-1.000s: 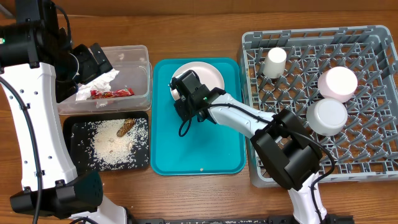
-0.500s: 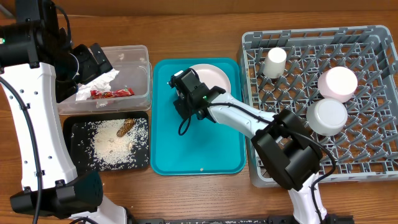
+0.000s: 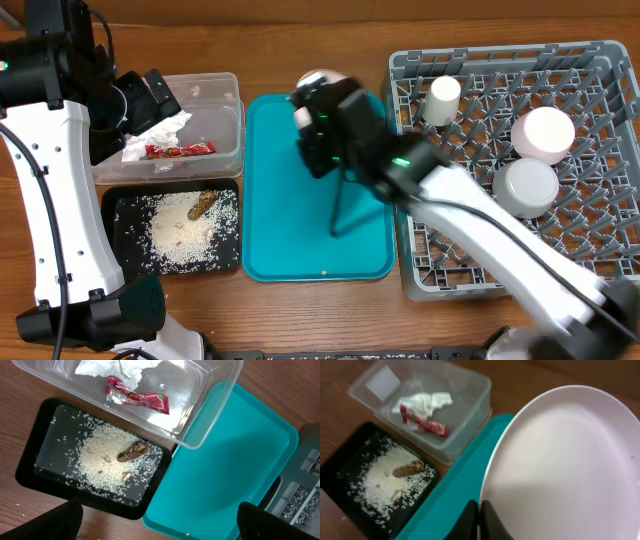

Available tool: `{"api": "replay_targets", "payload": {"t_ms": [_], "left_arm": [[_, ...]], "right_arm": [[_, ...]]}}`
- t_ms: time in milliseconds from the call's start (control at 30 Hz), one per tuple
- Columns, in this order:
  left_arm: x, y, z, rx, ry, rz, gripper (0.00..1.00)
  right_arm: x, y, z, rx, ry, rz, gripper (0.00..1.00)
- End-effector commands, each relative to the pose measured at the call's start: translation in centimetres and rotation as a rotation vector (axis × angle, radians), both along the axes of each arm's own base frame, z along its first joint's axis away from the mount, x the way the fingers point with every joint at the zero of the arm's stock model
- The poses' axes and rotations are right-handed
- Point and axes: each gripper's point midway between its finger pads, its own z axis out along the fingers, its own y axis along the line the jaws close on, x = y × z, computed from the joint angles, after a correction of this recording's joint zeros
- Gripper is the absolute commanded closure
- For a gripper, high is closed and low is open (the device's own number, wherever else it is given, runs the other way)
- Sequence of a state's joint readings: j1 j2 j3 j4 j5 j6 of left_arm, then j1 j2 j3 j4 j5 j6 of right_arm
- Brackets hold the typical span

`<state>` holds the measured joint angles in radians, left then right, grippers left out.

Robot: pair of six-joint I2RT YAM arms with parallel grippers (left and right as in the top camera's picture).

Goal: Sort waste into correct bins and load items into the dishwasher
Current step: 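Carry the pink plate right over the grey rack, then lower the pink plate upright into a rack slot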

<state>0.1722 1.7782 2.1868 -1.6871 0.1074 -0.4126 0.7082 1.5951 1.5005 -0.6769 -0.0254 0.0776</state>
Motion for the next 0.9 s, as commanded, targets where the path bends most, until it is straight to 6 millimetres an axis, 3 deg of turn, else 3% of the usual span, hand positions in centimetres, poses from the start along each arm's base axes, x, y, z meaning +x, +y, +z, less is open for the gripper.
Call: {"api": "replay_targets", "payload": {"t_ms": [0, 200, 433, 600, 867], "left_arm": [[-0.6, 0.2, 1.4, 0.012, -0.041, 0.012, 0.00], [-0.6, 0.2, 1.4, 0.012, -0.041, 0.012, 0.00], [-0.6, 0.2, 1.4, 0.012, -0.041, 0.012, 0.00], [-0.6, 0.2, 1.4, 0.012, -0.041, 0.012, 0.00], [-0.6, 0.2, 1.4, 0.012, -0.041, 0.012, 0.00]], "right_arm": [[-0.6, -4.1, 6.0, 0.098, -0.059, -0.093, 0.96], [-2.8, -11.5, 9.4, 0.289, 0.081, -0.165, 0.96], [-4.6, -18.0, 9.4, 0.538, 0.317, -0.167, 0.96], [-5.1, -20.4, 8.5, 0.675, 0.377, -0.148, 0.96], [-4.9, -21.4, 4.9, 0.739, 0.442, -0.156, 0.96]]}}
